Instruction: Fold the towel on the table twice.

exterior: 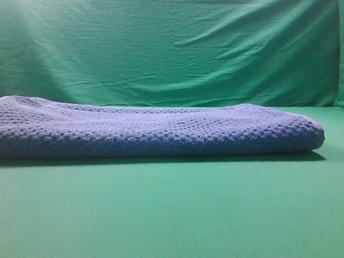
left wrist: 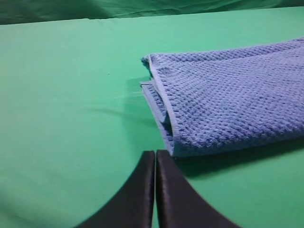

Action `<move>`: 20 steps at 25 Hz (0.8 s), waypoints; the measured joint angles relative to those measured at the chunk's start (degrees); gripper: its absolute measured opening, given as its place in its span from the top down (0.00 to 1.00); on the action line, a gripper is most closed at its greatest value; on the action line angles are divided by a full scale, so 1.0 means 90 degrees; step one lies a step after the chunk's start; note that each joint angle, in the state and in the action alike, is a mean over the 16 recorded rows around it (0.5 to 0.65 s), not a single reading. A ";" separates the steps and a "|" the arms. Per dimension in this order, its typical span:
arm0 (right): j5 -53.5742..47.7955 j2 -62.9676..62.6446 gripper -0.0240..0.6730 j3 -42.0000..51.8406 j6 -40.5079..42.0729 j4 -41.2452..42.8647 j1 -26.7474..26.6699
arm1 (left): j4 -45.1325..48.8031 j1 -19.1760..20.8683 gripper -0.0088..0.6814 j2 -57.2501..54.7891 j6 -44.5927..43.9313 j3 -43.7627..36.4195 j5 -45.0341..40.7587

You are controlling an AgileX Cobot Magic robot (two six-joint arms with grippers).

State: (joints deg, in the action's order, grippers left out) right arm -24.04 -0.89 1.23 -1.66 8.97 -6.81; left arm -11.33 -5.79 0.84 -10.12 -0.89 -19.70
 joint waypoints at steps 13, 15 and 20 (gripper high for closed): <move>0.0000 0.0000 0.90 0.0000 0.0000 0.0000 0.0712 | 0.0000 0.0229 0.99 0.0000 0.0000 0.0000 -0.0001; 0.0000 0.0000 0.90 0.0000 0.0000 0.0000 0.0712 | 0.0000 0.0229 0.99 0.0000 0.0000 0.0000 -0.0002; 0.0000 0.0000 0.90 0.0000 0.0000 0.0000 0.0712 | 0.0000 0.0229 0.99 0.0000 0.0000 0.0000 -0.0002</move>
State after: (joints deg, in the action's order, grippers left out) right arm -24.04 -0.89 1.23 -1.66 8.97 -0.40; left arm -11.33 -3.73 0.84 -10.12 -0.89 -19.73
